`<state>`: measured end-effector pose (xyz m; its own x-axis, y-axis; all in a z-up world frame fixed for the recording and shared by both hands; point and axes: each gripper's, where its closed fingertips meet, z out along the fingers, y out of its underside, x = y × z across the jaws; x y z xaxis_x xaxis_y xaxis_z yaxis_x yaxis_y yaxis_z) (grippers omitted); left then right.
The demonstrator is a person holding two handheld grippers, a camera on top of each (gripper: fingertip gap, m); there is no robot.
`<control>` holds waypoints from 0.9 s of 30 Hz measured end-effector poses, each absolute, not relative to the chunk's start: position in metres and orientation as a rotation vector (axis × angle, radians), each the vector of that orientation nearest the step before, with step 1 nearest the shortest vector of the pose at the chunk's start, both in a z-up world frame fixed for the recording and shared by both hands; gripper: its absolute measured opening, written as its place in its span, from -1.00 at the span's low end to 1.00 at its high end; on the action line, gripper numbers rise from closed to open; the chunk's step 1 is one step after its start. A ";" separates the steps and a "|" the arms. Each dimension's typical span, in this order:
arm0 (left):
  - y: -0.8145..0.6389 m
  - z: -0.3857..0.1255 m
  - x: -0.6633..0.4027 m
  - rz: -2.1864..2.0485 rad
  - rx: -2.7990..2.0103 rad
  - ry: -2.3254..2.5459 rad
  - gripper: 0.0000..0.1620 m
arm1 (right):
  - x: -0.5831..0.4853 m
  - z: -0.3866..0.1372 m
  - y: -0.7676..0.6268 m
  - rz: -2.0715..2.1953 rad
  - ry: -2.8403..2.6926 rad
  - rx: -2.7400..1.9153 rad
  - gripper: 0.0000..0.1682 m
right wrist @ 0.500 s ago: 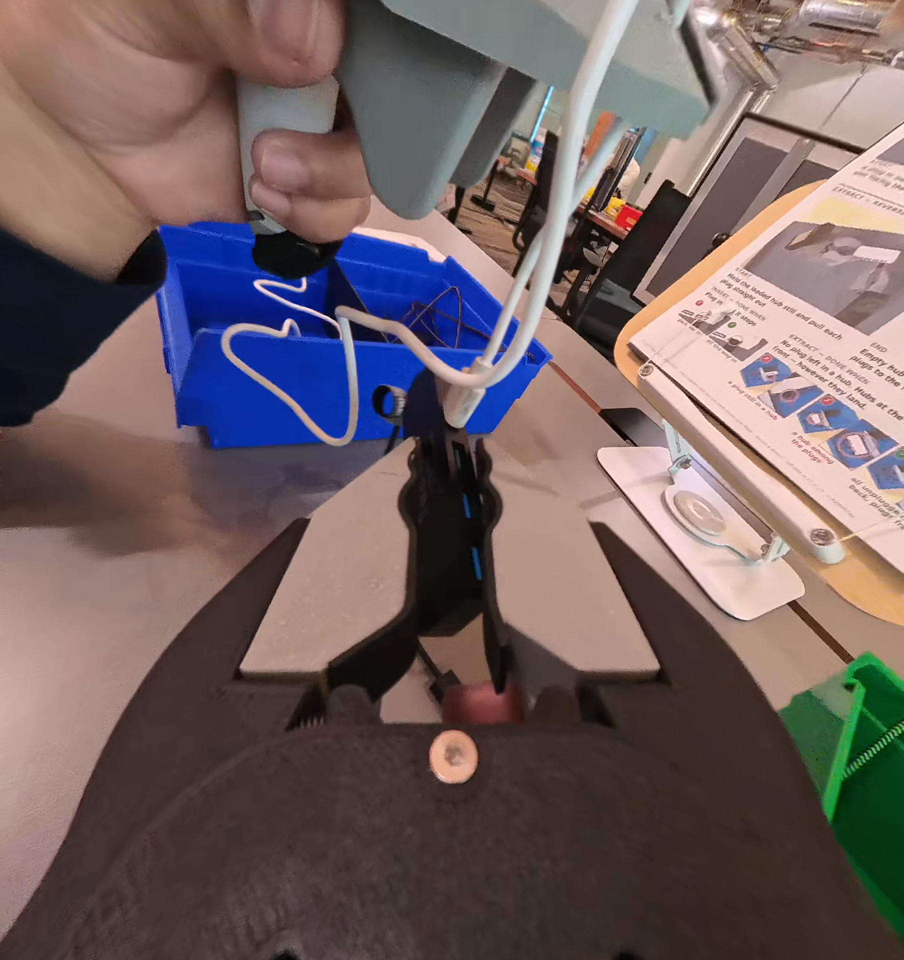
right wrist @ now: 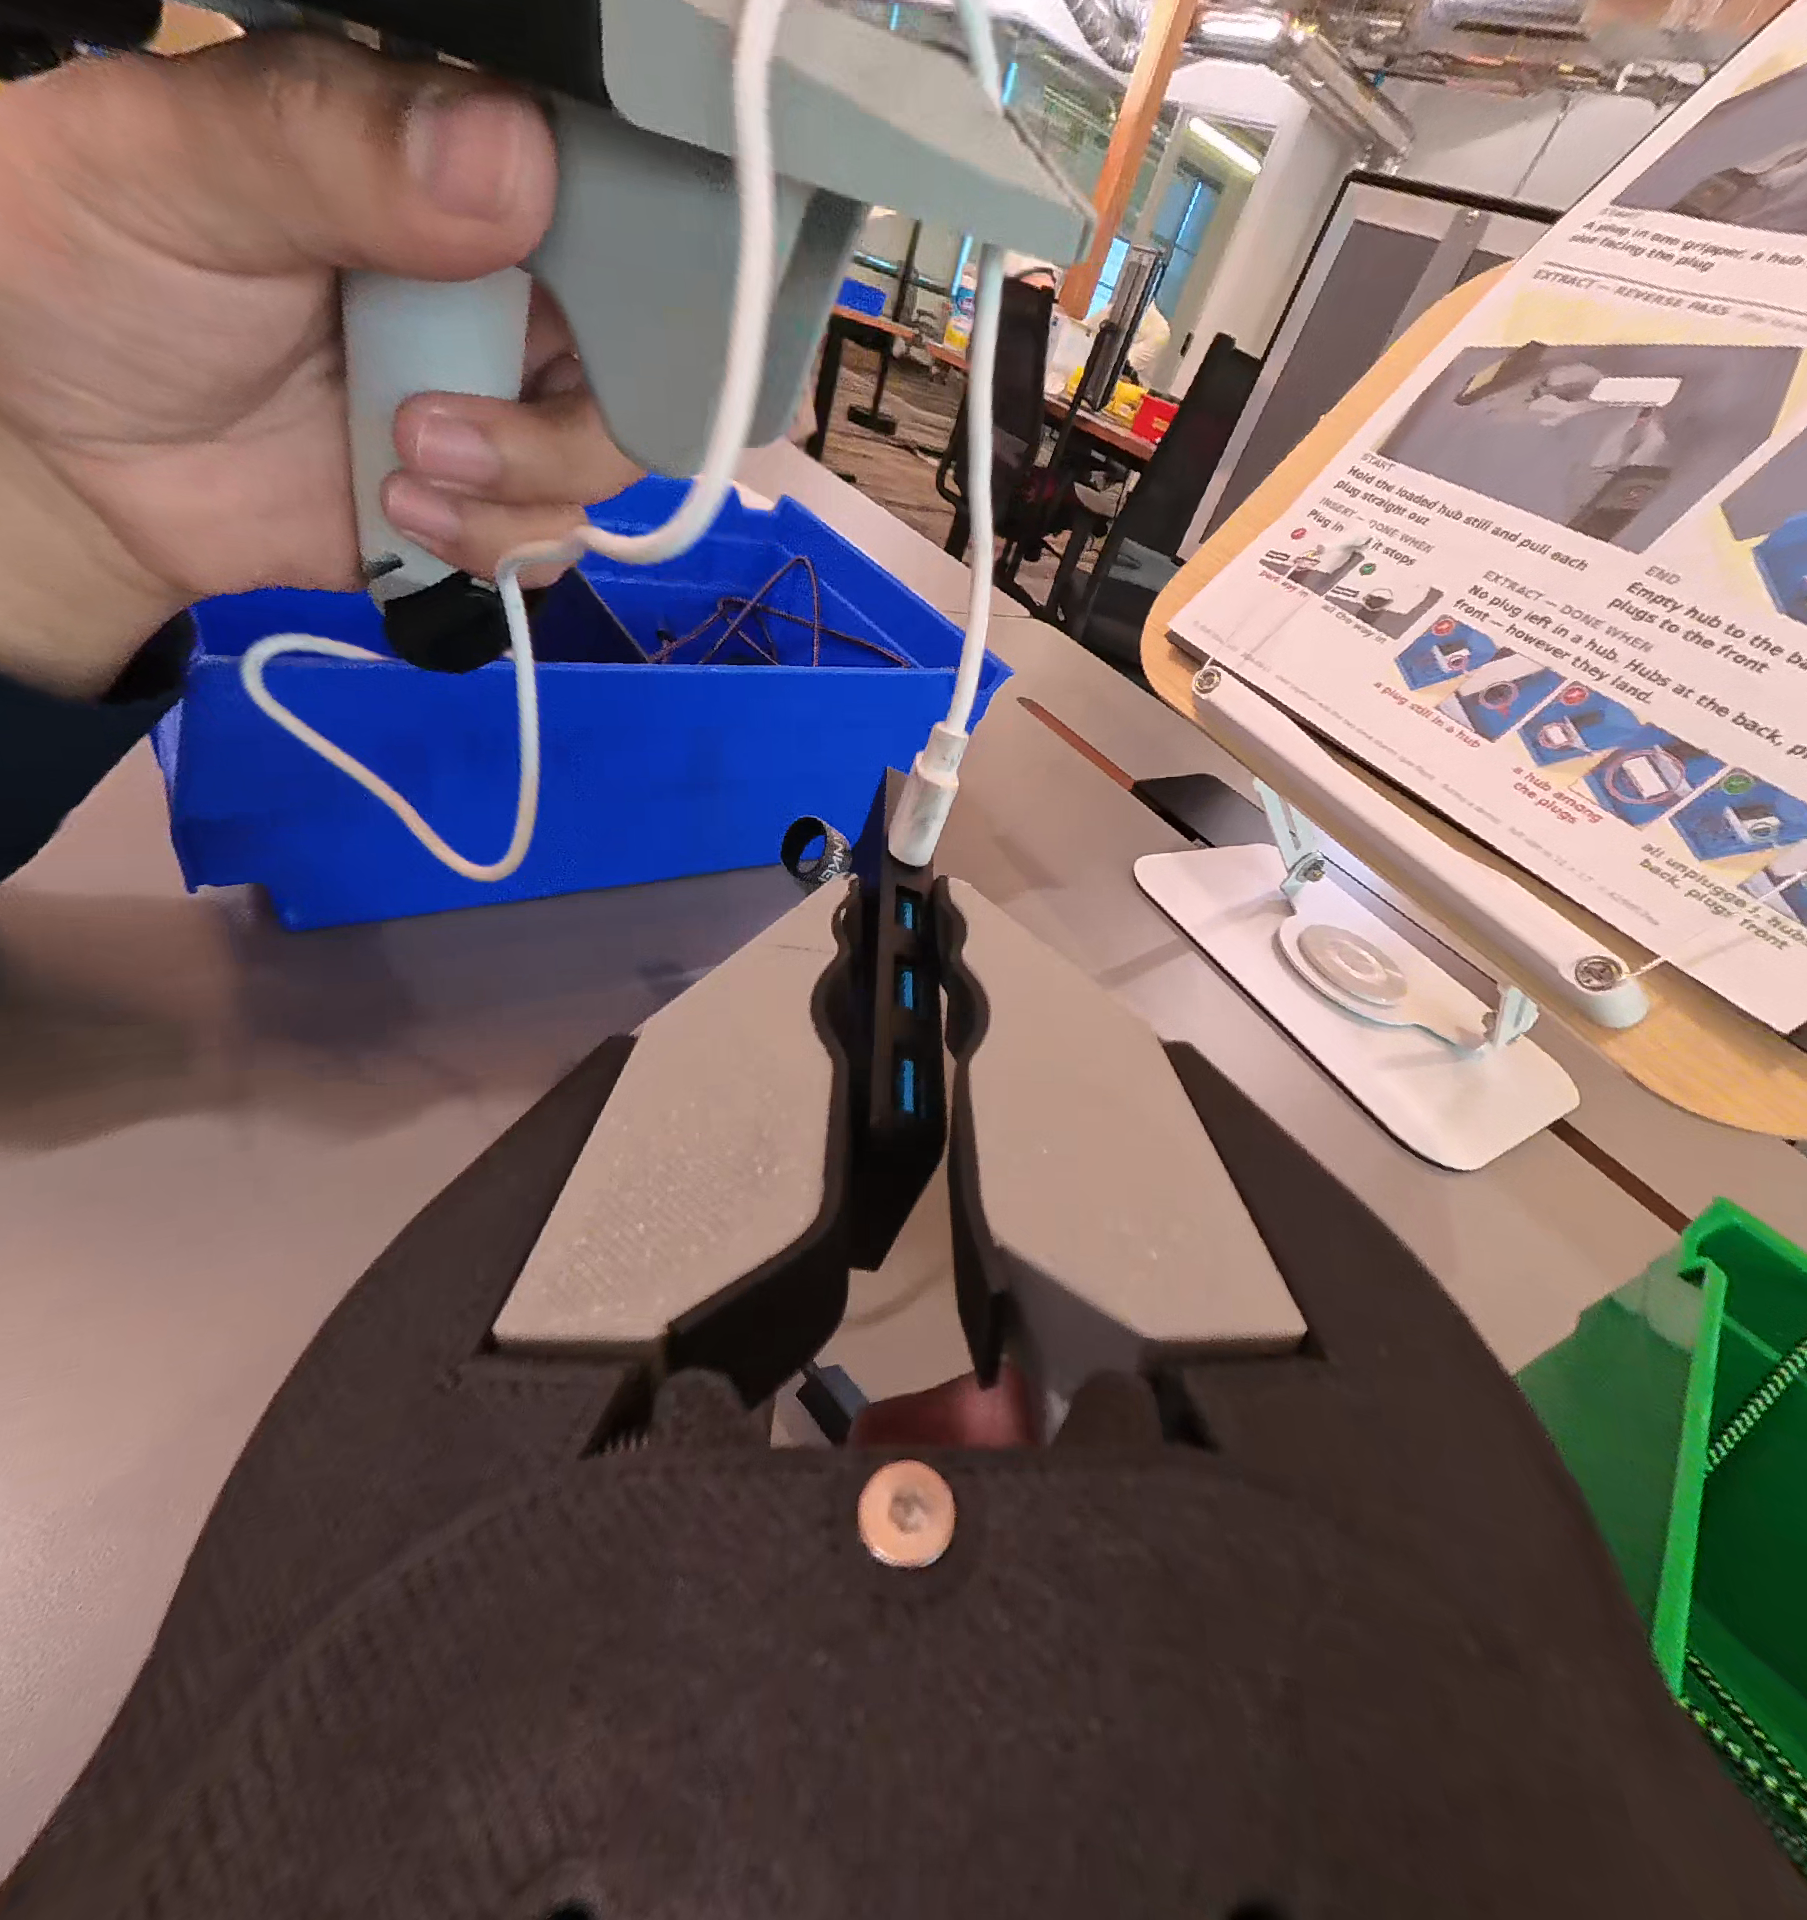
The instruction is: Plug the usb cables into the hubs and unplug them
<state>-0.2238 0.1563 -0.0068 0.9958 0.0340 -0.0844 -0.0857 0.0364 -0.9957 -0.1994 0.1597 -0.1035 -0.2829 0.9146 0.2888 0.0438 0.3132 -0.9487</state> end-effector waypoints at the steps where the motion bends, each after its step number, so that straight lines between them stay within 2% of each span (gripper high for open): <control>1: 0.154 -0.007 -0.225 0.094 -1.534 0.032 -0.97 | -0.199 -0.103 0.160 1.122 -1.599 -0.890 -0.89; 7: 0.130 -0.005 -0.228 0.255 -1.557 0.013 -0.75 | -0.197 -0.101 0.160 1.101 -1.575 -0.876 -0.89; 12: 0.104 -0.016 -0.231 0.349 -1.670 -0.001 -0.68 | -0.192 -0.093 0.168 1.075 -1.513 -0.878 -0.89; 22: 0.076 -0.052 -0.197 0.531 -1.793 0.055 -0.71 | -0.183 -0.080 0.176 1.082 -1.435 -0.849 -0.90; 27: 0.079 -0.030 -0.180 0.437 -1.739 0.069 -0.72 | -0.178 -0.075 0.176 1.065 -1.436 -0.821 -0.90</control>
